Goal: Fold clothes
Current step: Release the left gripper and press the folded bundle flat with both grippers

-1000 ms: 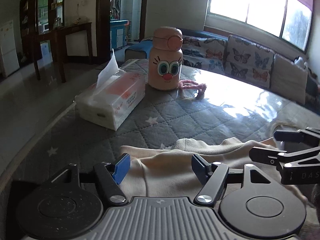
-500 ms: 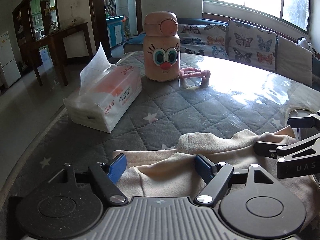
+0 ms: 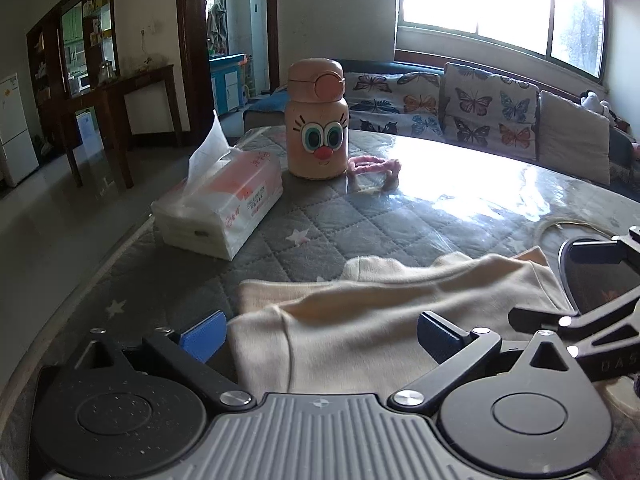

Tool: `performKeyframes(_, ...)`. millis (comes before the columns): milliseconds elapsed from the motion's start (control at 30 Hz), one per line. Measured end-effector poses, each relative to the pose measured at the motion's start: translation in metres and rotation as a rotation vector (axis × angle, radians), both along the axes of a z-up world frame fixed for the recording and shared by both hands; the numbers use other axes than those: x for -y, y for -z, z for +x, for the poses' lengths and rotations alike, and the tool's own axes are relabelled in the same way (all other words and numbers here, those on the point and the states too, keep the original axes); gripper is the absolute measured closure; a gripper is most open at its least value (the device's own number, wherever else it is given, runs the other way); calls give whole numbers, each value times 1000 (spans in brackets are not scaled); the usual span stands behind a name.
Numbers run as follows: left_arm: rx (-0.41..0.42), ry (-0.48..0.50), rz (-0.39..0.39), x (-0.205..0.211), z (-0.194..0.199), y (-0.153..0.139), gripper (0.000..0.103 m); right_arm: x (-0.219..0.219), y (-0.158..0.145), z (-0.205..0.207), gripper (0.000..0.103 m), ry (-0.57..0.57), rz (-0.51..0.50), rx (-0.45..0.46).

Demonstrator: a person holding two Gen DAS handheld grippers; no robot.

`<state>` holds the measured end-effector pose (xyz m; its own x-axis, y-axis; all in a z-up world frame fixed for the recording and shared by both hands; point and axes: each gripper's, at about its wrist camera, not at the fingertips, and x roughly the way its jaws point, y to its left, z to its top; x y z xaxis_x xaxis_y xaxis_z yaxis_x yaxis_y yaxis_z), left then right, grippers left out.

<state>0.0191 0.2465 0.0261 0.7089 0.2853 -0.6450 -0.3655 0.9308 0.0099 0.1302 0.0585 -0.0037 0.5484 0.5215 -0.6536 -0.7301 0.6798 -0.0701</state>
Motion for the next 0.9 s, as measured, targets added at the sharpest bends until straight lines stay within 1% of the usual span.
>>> performKeyframes(233, -8, 3, 5, 9, -25, 3, 0, 6, 3, -35, 0, -31, -22, 53)
performKeyframes(400, -22, 7, 0, 16, -35, 12, 0, 13, 10, -53, 0, -44, -26, 55)
performKeyframes(533, -35, 3, 11, 20, -37, 18, 0, 19, 15, -60, 0, -41, -25, 59)
performKeyframes(733, -39, -7, -5, 20, -45, 22, 0, 35, 12, -68, 0, -28, -37, 74)
performKeyframes(800, -43, -10, -10, 22, -47, 23, 0, 41, 17, -67, 0, -14, -58, 61)
performKeyframes(900, -40, -12, -16, 24, -52, 23, 0, 48, 20, -66, 0, -5, -40, 37)
